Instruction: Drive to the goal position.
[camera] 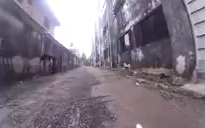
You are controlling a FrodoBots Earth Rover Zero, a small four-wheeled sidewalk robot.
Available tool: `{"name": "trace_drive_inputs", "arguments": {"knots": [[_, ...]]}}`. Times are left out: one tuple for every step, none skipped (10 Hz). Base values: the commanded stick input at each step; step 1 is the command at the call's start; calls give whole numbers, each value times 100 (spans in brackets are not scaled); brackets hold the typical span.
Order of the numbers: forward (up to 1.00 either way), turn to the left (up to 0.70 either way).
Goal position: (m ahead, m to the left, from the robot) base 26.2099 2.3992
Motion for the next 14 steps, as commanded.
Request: {"name": "trace_drive_inputs", "arguments": {"knots": [[70, 0], [70, 0], [70, 0], [70, 0], [70, 0], [70, 0], [70, 0], [70, 0], [70, 0], [70, 0], [70, 0], [70, 0], [70, 0], [70, 0]]}}
